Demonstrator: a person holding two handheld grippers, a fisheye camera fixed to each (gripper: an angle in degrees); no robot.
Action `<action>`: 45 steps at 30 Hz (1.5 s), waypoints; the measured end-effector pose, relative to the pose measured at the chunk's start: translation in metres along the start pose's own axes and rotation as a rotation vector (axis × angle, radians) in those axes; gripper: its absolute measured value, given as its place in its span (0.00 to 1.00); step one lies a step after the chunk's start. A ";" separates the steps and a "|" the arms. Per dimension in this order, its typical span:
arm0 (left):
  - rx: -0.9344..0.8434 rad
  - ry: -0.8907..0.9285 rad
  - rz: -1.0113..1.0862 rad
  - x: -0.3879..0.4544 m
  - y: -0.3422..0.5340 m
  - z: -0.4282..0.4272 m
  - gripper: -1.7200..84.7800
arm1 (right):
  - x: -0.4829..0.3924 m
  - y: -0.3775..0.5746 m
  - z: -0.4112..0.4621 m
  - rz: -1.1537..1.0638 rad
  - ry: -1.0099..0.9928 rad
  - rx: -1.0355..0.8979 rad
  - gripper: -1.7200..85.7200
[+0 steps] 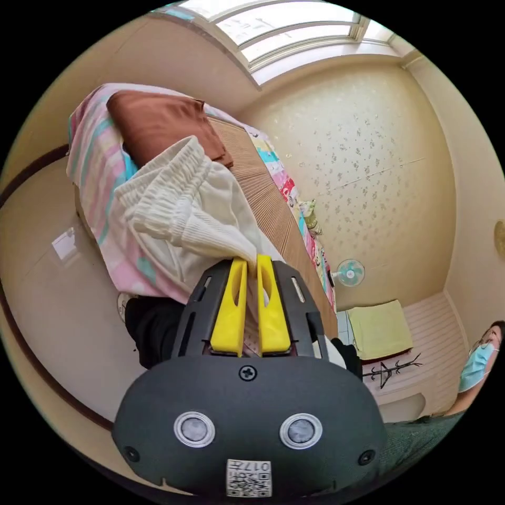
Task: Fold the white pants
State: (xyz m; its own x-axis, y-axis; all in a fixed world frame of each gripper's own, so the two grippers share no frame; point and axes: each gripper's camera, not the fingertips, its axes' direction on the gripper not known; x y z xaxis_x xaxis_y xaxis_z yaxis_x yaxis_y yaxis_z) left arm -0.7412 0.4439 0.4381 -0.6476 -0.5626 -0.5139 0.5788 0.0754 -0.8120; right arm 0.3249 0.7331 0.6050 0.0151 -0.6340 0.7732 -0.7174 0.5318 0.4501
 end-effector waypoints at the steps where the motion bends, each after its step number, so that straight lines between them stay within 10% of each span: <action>1: 0.024 0.006 0.067 0.030 -0.018 -0.004 0.06 | -0.015 -0.011 -0.003 -0.063 0.008 0.008 0.06; 11: -0.129 0.119 0.500 0.261 -0.218 0.129 0.24 | -0.089 -0.242 0.069 -0.256 -0.031 0.162 0.25; 17: -0.221 -0.167 0.464 0.216 -0.102 0.200 0.22 | -0.064 -0.194 0.109 -0.252 0.038 0.027 0.21; 25: -0.485 -0.434 0.430 0.109 0.078 0.260 0.16 | 0.031 -0.062 0.105 -0.203 0.694 -0.297 0.17; 31: -0.597 -0.615 0.529 0.114 0.060 0.290 0.03 | 0.030 -0.059 0.105 -0.191 0.651 -0.290 0.18; 36: -0.202 -1.475 0.847 0.127 0.058 0.290 0.01 | 0.003 -0.085 0.062 -0.205 0.567 -0.140 0.18; 45: -0.208 -0.778 0.549 0.132 0.077 0.173 0.02 | 0.045 -0.077 -0.046 0.145 0.757 -0.030 0.20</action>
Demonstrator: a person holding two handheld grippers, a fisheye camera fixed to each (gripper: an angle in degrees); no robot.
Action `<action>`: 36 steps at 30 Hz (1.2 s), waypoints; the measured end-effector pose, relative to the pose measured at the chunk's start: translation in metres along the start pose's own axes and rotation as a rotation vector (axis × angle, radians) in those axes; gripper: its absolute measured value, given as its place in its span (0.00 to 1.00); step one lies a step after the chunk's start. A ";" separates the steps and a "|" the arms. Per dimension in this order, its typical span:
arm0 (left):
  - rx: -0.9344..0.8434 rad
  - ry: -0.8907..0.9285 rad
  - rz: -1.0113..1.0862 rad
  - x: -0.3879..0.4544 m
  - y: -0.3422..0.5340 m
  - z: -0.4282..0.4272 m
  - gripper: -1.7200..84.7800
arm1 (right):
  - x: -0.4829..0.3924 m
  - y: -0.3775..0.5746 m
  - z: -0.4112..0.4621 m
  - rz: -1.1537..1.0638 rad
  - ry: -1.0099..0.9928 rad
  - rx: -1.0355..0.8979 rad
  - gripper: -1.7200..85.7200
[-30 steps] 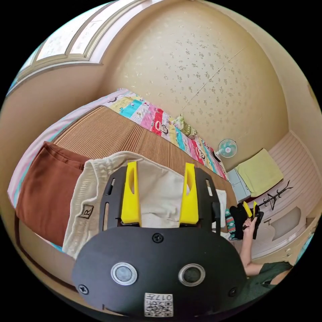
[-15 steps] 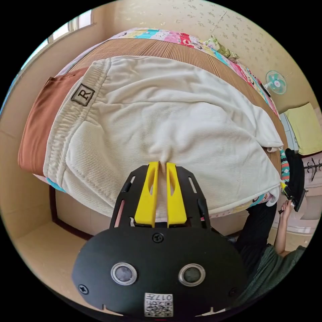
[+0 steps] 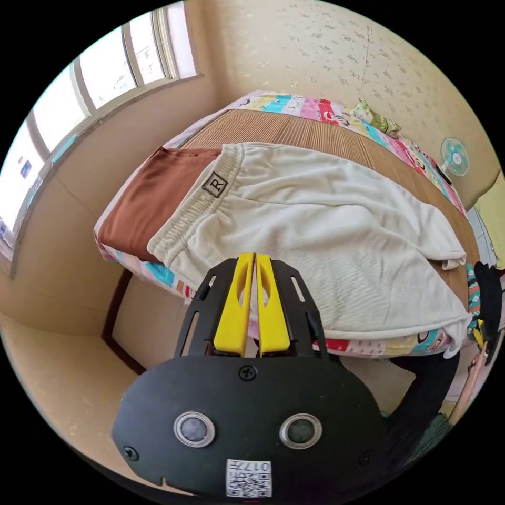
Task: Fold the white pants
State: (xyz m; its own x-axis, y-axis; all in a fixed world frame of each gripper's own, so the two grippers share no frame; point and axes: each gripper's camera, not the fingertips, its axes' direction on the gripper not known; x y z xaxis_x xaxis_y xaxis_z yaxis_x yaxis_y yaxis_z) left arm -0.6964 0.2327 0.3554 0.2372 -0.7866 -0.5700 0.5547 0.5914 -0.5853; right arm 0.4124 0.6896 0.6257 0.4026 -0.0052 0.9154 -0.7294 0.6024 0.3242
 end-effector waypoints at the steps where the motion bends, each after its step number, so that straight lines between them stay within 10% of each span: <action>1: 0.016 0.072 -0.012 0.003 0.014 -0.014 0.02 | 0.012 0.003 -0.008 0.043 -0.106 0.013 0.20; 7: -0.097 0.880 -0.124 0.006 0.067 -0.016 0.06 | 0.028 -0.024 0.014 0.078 -0.370 -0.156 0.19; 11: -0.229 1.068 -0.138 0.027 0.079 -0.001 0.04 | 0.044 -0.060 0.065 0.121 -0.342 -0.329 0.11; 20: -0.190 1.059 -0.082 0.006 0.053 -0.055 0.03 | -0.059 -0.083 -0.151 -0.648 -0.747 0.131 0.05; 31: -0.343 1.091 -0.157 0.002 0.052 -0.030 0.08 | 0.178 0.013 -0.034 0.210 -0.585 -0.285 0.05; 36: -0.367 0.902 -0.161 -0.001 0.033 -0.031 0.14 | 0.189 0.025 -0.096 0.154 -0.539 0.030 0.05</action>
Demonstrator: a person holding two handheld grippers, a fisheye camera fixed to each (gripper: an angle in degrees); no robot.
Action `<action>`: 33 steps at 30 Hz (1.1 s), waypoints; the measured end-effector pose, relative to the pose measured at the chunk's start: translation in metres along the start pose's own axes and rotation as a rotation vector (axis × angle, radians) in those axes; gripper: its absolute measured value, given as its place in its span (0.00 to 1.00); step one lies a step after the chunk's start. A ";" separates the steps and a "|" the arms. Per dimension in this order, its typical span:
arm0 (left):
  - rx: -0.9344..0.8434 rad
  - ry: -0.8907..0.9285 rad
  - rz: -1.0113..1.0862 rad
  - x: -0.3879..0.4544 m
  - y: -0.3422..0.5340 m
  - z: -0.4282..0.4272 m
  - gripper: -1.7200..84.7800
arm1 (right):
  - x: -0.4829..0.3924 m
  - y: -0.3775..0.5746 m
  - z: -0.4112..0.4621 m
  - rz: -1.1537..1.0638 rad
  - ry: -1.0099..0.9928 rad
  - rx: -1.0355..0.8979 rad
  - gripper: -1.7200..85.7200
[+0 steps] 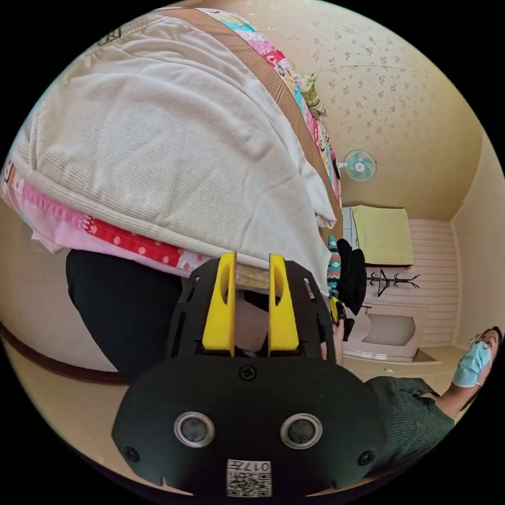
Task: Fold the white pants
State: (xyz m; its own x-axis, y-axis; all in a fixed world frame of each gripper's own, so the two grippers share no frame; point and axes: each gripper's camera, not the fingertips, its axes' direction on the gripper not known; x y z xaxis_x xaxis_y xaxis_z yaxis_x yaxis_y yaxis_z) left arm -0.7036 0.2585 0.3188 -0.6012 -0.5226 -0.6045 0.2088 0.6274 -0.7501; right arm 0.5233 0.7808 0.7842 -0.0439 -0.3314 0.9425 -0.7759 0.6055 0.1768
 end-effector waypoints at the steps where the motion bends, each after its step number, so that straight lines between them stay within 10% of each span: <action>1: 0.038 -0.094 -0.029 -0.001 -0.003 -0.007 0.15 | -0.018 -0.002 -0.013 -0.054 0.104 0.067 0.06; 8: 0.624 -0.310 -0.168 -0.005 0.041 -0.101 0.18 | 0.000 -0.034 -0.014 0.042 -0.036 0.033 0.11; 19: 0.575 -0.367 -0.315 -0.079 -0.052 -0.179 0.07 | 0.007 -0.015 0.064 0.072 -0.211 -0.050 0.05; 25: 0.673 -0.518 -0.061 -0.006 -0.031 -0.232 0.07 | -0.020 -0.004 0.093 -0.026 -0.170 -0.086 0.05; 33: 0.757 -0.334 -0.272 -0.062 0.025 -0.240 0.08 | -0.079 -0.023 0.227 -0.207 -0.062 -0.289 0.14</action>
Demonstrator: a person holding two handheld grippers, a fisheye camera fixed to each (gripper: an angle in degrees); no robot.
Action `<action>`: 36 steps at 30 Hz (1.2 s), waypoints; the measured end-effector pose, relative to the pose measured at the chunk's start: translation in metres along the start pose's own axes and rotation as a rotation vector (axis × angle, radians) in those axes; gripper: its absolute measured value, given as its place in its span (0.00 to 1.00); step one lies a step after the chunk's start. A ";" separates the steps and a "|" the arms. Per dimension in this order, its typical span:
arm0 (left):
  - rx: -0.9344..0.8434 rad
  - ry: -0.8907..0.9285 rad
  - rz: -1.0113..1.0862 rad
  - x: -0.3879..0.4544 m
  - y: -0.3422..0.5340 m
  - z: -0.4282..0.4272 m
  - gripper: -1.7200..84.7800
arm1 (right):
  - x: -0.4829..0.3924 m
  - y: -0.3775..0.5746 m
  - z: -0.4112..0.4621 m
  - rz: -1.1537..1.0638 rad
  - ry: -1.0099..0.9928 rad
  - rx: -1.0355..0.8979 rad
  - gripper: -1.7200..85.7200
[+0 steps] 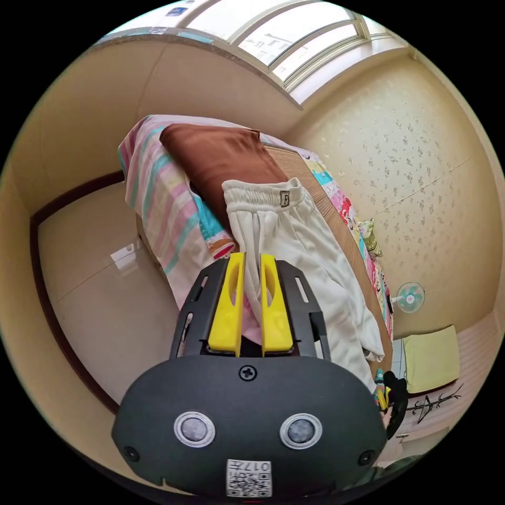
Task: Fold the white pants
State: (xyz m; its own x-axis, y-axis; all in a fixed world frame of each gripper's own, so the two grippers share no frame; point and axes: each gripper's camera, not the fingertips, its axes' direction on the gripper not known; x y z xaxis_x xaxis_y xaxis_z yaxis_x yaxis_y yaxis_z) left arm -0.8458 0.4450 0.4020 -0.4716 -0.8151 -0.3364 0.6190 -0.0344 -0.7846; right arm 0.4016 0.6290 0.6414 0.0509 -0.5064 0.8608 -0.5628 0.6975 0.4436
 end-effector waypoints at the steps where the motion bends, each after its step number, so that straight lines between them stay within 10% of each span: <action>1: 0.018 -0.011 0.012 0.007 0.012 -0.008 0.09 | -0.002 -0.016 0.024 -0.005 0.039 -0.018 0.15; 11: -0.123 0.164 0.038 0.058 0.073 -0.013 0.09 | -0.021 -0.164 0.221 -0.085 0.385 -0.377 0.08; 18: -0.101 0.168 0.054 0.074 0.067 -0.028 0.09 | -0.242 -0.094 0.172 -0.871 0.962 0.116 0.05; 23: -0.157 0.205 0.075 0.101 0.078 -0.002 0.10 | -0.145 -0.032 0.196 -0.776 1.110 0.027 0.04; 27: -0.211 0.263 0.043 0.111 0.085 0.013 0.10 | -0.022 0.021 0.206 -0.464 0.774 -0.286 0.04; 36: -0.206 0.237 0.138 0.153 0.084 0.001 0.09 | 0.037 -0.081 0.077 -0.083 0.035 0.151 0.16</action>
State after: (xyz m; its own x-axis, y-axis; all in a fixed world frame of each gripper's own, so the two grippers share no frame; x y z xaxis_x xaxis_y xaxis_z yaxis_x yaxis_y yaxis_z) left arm -0.8651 0.3169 0.2854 -0.5402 -0.6458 -0.5396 0.5590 0.2041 -0.8037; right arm 0.3857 0.5155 0.6180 0.1295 -0.5395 0.8320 -0.6726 0.5688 0.4735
